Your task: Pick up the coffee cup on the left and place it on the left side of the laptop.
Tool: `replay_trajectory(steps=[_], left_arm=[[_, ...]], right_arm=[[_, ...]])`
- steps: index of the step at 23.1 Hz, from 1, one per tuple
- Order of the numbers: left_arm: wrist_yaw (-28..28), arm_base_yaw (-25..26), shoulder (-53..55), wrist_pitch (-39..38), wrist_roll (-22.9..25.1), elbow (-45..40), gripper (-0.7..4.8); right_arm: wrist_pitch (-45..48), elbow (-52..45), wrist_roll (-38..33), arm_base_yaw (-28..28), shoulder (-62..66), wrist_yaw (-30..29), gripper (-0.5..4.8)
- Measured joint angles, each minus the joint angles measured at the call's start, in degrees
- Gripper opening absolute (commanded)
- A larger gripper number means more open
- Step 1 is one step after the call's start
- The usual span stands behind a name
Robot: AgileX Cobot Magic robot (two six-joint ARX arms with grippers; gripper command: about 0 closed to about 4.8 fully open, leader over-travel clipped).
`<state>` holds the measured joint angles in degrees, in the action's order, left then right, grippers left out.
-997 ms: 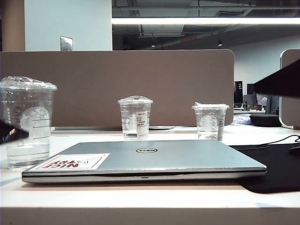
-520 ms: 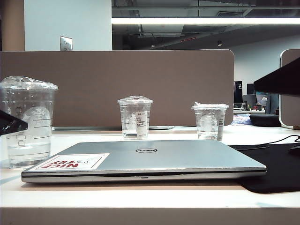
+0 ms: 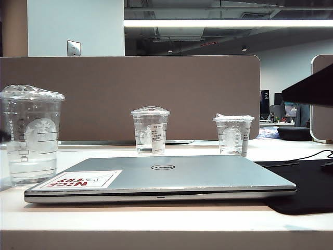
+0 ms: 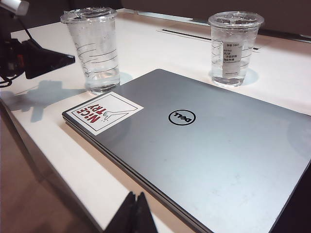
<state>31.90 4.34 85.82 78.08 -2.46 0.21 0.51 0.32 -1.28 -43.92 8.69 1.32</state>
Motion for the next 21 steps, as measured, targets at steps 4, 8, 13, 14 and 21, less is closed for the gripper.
replay_trajectory(steps=[4, 8, 13, 14, 21], left_arm=[[0.0, 0.1, -10.0, -2.1, -0.6, 0.0, -0.05], [0.0, 1.8, -24.6, -22.6, 0.0, 0.0, -0.05], [-2.9, 1.5, -55.3, -47.2, 1.7, 0.0, -0.05], [-3.7, 1.5, -60.1, -51.9, 2.1, 0.0, -0.05], [-6.5, 1.4, -84.1, -86.0, 2.9, 2.3, -0.05]], right_arm=[[0.0, 0.0, 0.0, 0.0, 0.0, 0.0, -0.04], [0.0, 0.0, 0.0, 0.0, 0.0, 0.0, -0.05], [0.0, 0.0, 0.0, 0.0, -0.5, 0.0, -0.04], [0.0, 0.0, 0.0, 0.0, -0.8, 0.0, -0.04], [-0.9, 0.0, 0.0, 0.3, -1.7, -0.1, -0.04]])
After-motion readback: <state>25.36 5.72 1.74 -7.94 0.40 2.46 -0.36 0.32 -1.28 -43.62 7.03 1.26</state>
